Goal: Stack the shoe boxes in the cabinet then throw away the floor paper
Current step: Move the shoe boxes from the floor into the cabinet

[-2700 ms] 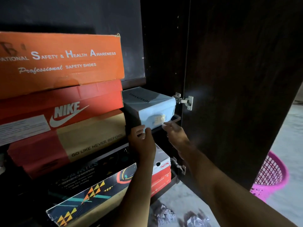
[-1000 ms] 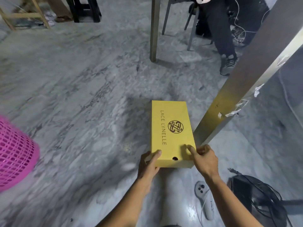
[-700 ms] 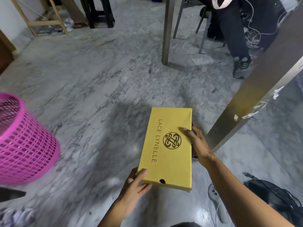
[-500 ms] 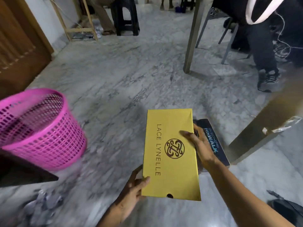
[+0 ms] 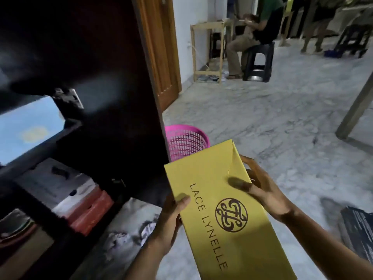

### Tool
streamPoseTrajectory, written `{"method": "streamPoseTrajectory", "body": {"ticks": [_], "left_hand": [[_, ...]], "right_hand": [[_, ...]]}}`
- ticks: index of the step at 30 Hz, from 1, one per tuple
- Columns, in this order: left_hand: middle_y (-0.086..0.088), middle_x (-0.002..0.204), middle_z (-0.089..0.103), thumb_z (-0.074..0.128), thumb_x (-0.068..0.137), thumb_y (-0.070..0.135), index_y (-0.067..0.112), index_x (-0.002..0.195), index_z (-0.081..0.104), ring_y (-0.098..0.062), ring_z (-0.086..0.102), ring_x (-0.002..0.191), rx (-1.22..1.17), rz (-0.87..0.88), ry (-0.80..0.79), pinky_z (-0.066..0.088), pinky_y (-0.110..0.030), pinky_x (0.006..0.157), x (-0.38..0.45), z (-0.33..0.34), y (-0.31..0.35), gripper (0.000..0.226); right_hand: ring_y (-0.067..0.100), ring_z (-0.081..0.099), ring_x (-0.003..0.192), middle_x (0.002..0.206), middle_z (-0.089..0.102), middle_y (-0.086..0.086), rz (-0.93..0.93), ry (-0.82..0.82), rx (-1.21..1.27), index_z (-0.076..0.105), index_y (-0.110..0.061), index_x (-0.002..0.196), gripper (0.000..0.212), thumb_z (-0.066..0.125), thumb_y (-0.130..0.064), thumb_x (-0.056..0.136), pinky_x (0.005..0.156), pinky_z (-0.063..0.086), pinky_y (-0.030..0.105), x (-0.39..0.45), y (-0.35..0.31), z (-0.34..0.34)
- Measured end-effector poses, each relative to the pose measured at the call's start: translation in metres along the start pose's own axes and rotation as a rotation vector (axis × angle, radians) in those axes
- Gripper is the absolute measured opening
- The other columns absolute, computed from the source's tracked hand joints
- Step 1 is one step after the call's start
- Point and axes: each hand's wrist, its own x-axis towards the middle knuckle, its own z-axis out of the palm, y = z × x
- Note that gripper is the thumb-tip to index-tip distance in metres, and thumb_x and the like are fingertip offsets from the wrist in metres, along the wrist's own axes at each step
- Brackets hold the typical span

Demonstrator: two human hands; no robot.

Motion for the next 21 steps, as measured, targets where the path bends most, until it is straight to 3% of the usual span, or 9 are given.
{"method": "streamPoseTrajectory", "body": {"ticks": [1, 3, 5, 7, 11, 13, 16, 19, 21], "left_hand": [[-0.009, 0.118, 0.077, 0.084, 0.064, 0.042, 0.015, 0.127, 0.063, -0.032, 0.070, 0.115, 0.000, 0.023, 0.050, 0.059, -0.038, 0.088, -0.008, -0.020, 0.011, 0.072], [-0.011, 0.106, 0.077, 0.085, 0.071, 0.038, 0.016, 0.122, 0.063, -0.035, 0.071, 0.101, 0.021, 0.074, 0.117, 0.059, -0.031, 0.075, -0.026, -0.049, 0.036, 0.060], [-0.005, 0.100, 0.074, 0.074, 0.081, 0.039, 0.021, 0.118, 0.061, -0.018, 0.075, 0.085, 0.031, 0.139, 0.169, 0.056, -0.020, 0.058, -0.046, -0.083, 0.059, 0.043], [-0.005, 0.109, 0.075, 0.077, 0.075, 0.050, 0.020, 0.120, 0.063, -0.012, 0.076, 0.096, 0.040, 0.203, 0.194, 0.059, -0.026, 0.075, -0.062, -0.110, 0.082, 0.056], [-0.004, 0.116, 0.077, 0.086, 0.064, 0.053, 0.024, 0.117, 0.072, -0.029, 0.068, 0.115, -0.050, 0.259, 0.425, 0.052, -0.047, 0.099, -0.069, -0.167, 0.120, 0.062], [-0.001, 0.123, 0.076, 0.085, 0.057, 0.072, 0.032, 0.119, 0.073, -0.029, 0.066, 0.122, -0.076, 0.304, 0.477, 0.045, -0.058, 0.111, -0.072, -0.189, 0.145, 0.075], [0.006, 0.120, 0.077, 0.078, 0.055, 0.081, 0.037, 0.115, 0.076, -0.023, 0.068, 0.120, -0.078, 0.353, 0.555, 0.048, -0.052, 0.108, -0.077, -0.204, 0.186, 0.075], [0.001, 0.107, 0.080, 0.070, 0.078, 0.069, 0.026, 0.108, 0.076, -0.023, 0.073, 0.103, -0.115, 0.373, 0.615, 0.057, -0.039, 0.086, -0.081, -0.212, 0.227, 0.053], [-0.002, 0.111, 0.078, 0.070, 0.063, 0.082, 0.027, 0.117, 0.071, -0.024, 0.072, 0.105, -0.136, 0.407, 0.673, 0.058, -0.042, 0.093, -0.084, -0.215, 0.250, 0.077]], "right_hand": [[0.033, 0.075, 0.110, 0.122, 0.076, 0.012, -0.013, -0.044, -0.002, 0.044, -0.038, 0.150, 0.102, 0.088, -0.068, 0.063, 0.088, 0.061, 0.061, 0.006, -0.009, 0.019], [0.029, 0.072, 0.119, 0.128, 0.074, 0.009, -0.033, -0.131, -0.037, 0.038, -0.038, 0.154, 0.106, 0.086, -0.069, 0.064, 0.096, 0.059, 0.058, 0.015, -0.022, 0.050], [0.025, 0.069, 0.125, 0.133, 0.071, 0.006, -0.045, -0.215, -0.064, 0.036, -0.041, 0.155, 0.101, 0.084, -0.066, 0.069, 0.103, 0.056, 0.053, 0.025, -0.032, 0.078], [0.025, 0.066, 0.128, 0.137, 0.069, 0.004, -0.031, -0.268, -0.054, 0.036, -0.044, 0.155, 0.100, 0.083, -0.064, 0.069, 0.106, 0.054, 0.050, 0.029, -0.041, 0.099], [0.026, 0.063, 0.132, 0.145, 0.065, 0.002, 0.027, -0.376, -0.027, 0.036, -0.048, 0.155, 0.109, 0.088, -0.069, 0.062, 0.107, 0.053, 0.057, 0.033, -0.047, 0.134], [0.025, 0.061, 0.136, 0.149, 0.061, -0.002, 0.036, -0.432, -0.001, 0.036, -0.048, 0.156, 0.108, 0.091, -0.062, 0.064, 0.105, 0.054, 0.057, 0.035, -0.051, 0.154], [0.018, 0.066, 0.128, 0.143, 0.065, -0.012, 0.026, -0.458, 0.029, 0.048, -0.043, 0.149, 0.109, 0.098, -0.053, 0.053, 0.089, 0.063, 0.046, 0.036, -0.069, 0.186], [0.022, 0.077, 0.106, 0.120, 0.078, 0.003, 0.052, -0.390, 0.196, 0.063, -0.031, 0.129, 0.098, 0.101, -0.042, 0.039, 0.073, 0.065, 0.039, 0.049, -0.089, 0.217], [0.034, 0.076, 0.104, 0.121, 0.076, 0.013, 0.067, -0.337, 0.296, 0.063, -0.023, 0.129, 0.086, 0.094, -0.036, 0.050, 0.075, 0.066, 0.044, 0.064, -0.107, 0.238]]}}
